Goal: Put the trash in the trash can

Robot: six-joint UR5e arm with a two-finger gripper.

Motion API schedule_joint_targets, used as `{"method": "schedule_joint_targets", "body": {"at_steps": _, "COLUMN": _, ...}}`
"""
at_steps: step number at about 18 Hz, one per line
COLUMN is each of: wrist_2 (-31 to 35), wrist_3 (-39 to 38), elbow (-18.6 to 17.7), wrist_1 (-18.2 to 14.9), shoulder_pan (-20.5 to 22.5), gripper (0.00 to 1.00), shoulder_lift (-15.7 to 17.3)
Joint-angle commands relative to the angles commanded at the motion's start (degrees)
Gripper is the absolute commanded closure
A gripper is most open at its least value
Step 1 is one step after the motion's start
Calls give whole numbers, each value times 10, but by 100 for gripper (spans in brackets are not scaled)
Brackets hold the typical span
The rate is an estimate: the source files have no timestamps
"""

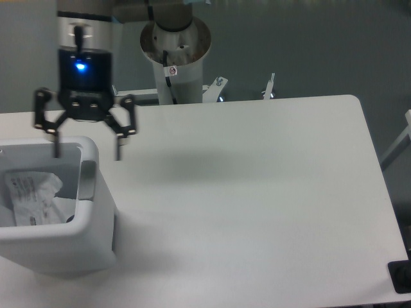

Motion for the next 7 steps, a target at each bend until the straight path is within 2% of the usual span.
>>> {"method": "schedule_joint_targets", "body": {"at_steps": 4, "wrist_2": 38, "wrist_3": 101, "elbow": -17, "wrist_1": -16, "shoulder_pan": 21, "gripper": 0, "shoulder_lift": 6}}
{"method": "schedule_joint_targets", "body": {"at_steps": 7, "wrist_2": 37, "wrist_3": 123, "elbow": -22, "wrist_1": -22, "shoulder_pan": 40, "gripper": 0, "shoulder_lift": 20}}
